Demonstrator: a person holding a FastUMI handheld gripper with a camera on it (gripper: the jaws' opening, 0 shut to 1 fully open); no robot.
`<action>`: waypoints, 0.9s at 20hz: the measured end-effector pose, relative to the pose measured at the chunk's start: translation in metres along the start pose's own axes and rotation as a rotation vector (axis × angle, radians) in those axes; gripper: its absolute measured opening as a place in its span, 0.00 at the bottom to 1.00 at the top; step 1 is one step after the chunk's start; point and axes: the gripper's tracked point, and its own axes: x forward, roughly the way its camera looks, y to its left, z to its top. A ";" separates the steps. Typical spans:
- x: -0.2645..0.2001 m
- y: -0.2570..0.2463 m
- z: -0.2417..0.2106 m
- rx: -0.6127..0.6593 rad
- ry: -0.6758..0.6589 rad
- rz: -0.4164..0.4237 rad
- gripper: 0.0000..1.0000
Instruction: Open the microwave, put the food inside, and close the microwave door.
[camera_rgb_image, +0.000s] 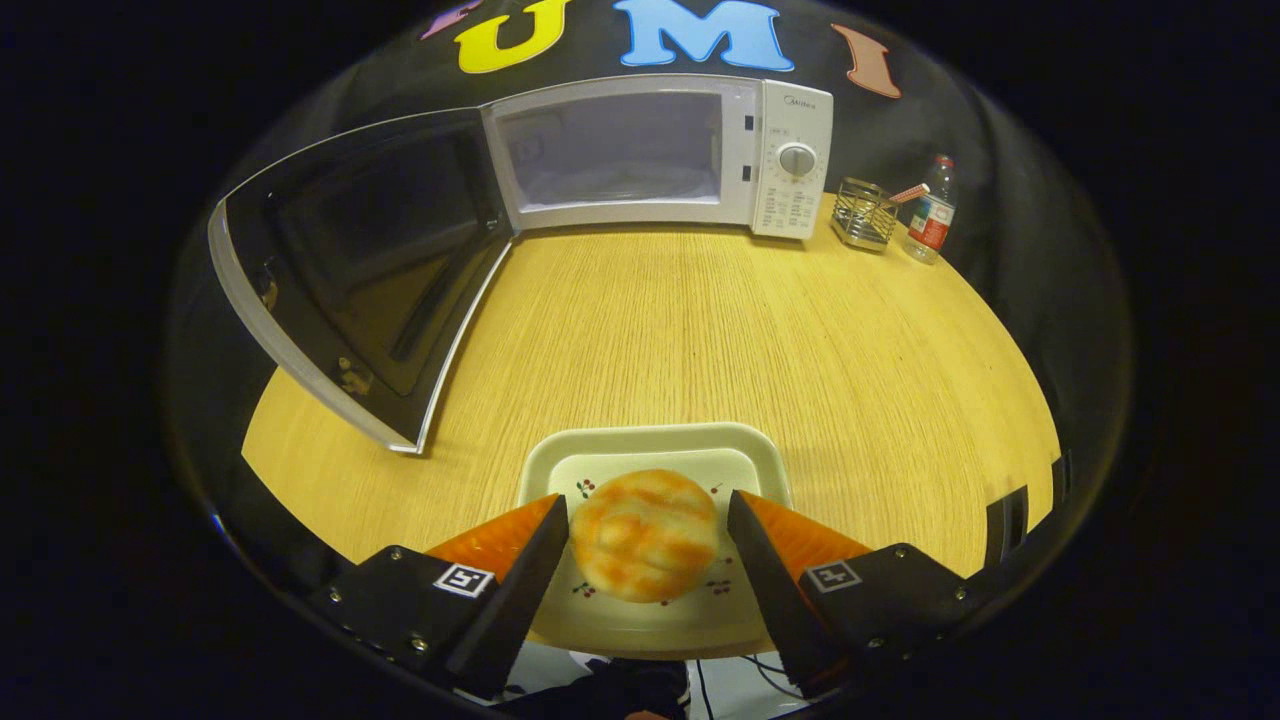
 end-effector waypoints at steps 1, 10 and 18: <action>0.001 0.001 -0.002 -0.003 0.005 0.003 0.97; 0.006 -0.006 -0.001 0.036 0.029 0.039 0.82; -0.004 0.000 0.074 0.104 -0.127 0.130 0.81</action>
